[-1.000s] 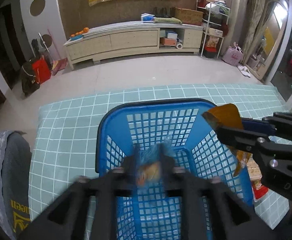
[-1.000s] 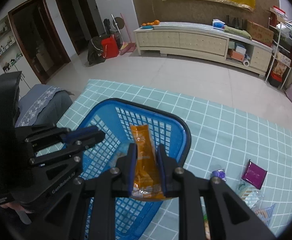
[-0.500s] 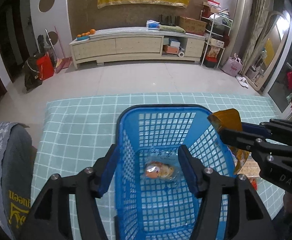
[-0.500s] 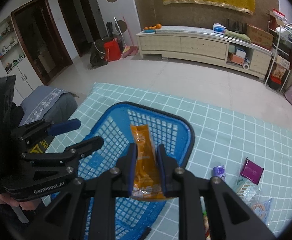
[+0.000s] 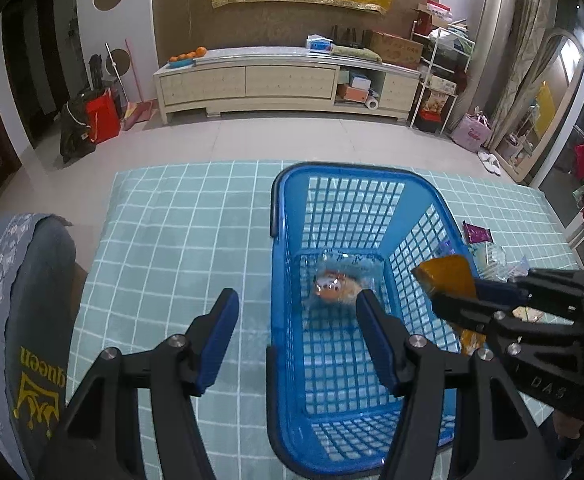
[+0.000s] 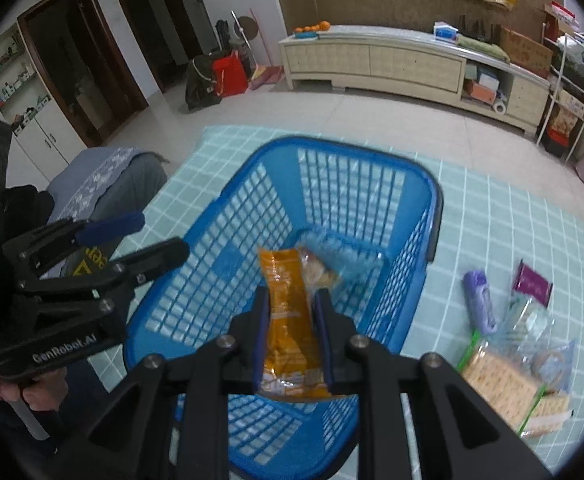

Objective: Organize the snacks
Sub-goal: 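Lower both held snacks into the blue basket and open both tools, then withdraw both tools from the basket and move over the snack pile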

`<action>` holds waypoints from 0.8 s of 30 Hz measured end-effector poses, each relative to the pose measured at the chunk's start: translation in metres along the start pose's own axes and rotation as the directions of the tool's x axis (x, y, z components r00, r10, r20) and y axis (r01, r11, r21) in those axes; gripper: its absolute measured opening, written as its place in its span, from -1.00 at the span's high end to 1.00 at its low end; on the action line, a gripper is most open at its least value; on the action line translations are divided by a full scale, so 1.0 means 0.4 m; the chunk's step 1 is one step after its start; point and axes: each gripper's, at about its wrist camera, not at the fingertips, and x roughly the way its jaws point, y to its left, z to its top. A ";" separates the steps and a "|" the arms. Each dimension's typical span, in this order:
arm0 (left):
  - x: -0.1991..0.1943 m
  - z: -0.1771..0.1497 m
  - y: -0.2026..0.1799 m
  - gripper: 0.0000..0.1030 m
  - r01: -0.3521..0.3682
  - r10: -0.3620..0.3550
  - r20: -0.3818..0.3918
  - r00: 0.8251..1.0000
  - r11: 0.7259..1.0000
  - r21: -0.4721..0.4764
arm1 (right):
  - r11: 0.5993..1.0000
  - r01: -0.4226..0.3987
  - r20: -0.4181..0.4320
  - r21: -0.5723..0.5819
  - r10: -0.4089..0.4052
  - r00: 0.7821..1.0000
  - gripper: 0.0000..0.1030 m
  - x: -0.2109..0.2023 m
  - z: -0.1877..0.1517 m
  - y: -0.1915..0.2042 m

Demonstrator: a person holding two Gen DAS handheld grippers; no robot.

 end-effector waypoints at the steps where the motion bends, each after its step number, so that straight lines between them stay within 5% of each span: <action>1: -0.003 -0.008 0.002 -0.14 0.004 -0.004 -0.002 1.000 1.000 -0.002 | 1.000 0.004 -0.004 0.004 -0.004 1.000 0.52 0.001 -0.008 0.004; 5: -0.018 -0.031 -0.001 -0.14 0.005 -0.005 -0.005 1.000 1.000 0.006 | 1.000 -0.017 -0.029 0.020 0.018 0.999 0.25 0.004 -0.030 0.010; 9: -0.033 -0.039 -0.001 -0.14 0.012 -0.012 -0.002 1.000 1.000 0.010 | 0.999 -0.006 -0.014 0.050 0.006 1.000 -0.36 -0.004 -0.045 0.005; 16: -0.058 -0.062 -0.008 -0.14 0.030 -0.030 0.009 1.000 1.000 0.001 | 0.997 0.019 0.021 0.073 -0.021 1.000 -0.60 -0.067 -0.066 -0.016; 24: -0.104 -0.078 -0.094 -0.26 0.055 -0.058 0.040 0.998 0.996 0.067 | 0.992 0.082 0.064 0.095 -0.088 0.994 -0.63 -0.161 -0.105 -0.065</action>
